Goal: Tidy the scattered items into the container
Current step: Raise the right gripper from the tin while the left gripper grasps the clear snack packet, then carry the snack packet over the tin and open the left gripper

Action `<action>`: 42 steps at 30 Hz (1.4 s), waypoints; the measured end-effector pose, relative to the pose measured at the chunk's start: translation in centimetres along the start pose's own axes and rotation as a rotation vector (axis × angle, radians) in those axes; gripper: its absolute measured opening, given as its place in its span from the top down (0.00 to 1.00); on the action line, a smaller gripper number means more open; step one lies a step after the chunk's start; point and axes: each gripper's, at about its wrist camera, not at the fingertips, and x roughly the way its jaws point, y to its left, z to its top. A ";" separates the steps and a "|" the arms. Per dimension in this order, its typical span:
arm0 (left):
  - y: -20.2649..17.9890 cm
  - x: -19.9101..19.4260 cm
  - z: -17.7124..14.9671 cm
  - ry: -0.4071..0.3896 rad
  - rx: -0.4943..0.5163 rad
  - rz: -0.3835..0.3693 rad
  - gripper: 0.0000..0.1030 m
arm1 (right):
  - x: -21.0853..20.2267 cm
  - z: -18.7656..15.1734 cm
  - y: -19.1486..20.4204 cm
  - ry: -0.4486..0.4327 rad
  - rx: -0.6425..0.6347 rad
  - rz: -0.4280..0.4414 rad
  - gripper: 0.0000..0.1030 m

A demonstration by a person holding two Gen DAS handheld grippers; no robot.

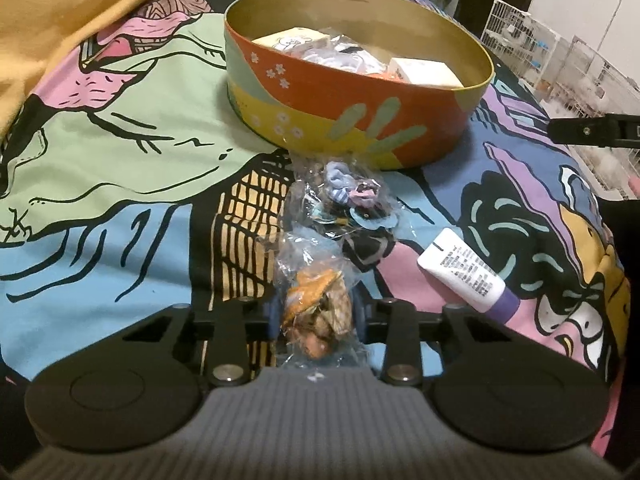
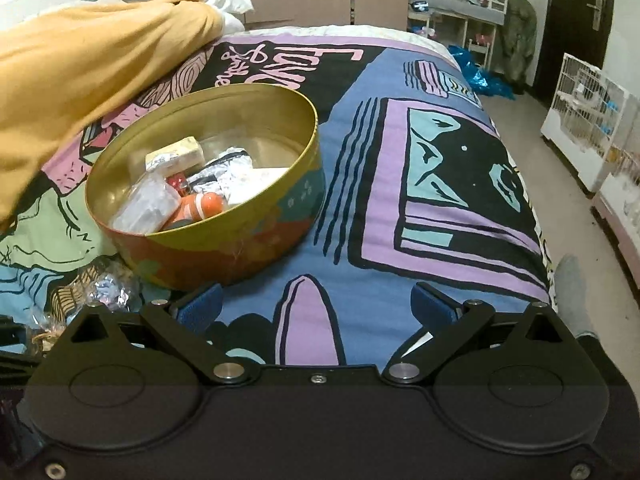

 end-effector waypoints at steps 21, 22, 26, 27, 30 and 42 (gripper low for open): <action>0.2 -4.5 2.0 -0.097 -0.025 -0.059 0.71 | 0.9 -0.3 0.1 0.014 0.051 0.050 0.02; 0.1 -4.8 2.4 -0.109 -0.022 -0.058 0.71 | 0.9 -0.3 0.2 0.015 0.050 0.051 0.02; 0.0 -5.9 4.0 -0.146 -0.005 -0.048 0.71 | 1.1 -0.3 0.3 0.020 0.048 0.058 0.02; 0.0 -6.2 4.6 -0.156 0.001 -0.048 0.71 | 1.0 -0.4 0.3 0.017 0.047 0.059 0.02; -0.2 -6.6 5.9 -0.175 0.020 -0.039 0.71 | 1.0 -0.4 0.3 0.017 0.049 0.065 0.02; -1.6 -7.3 10.3 -0.237 0.087 -0.020 0.71 | 1.1 -0.3 0.2 0.022 0.060 0.077 0.02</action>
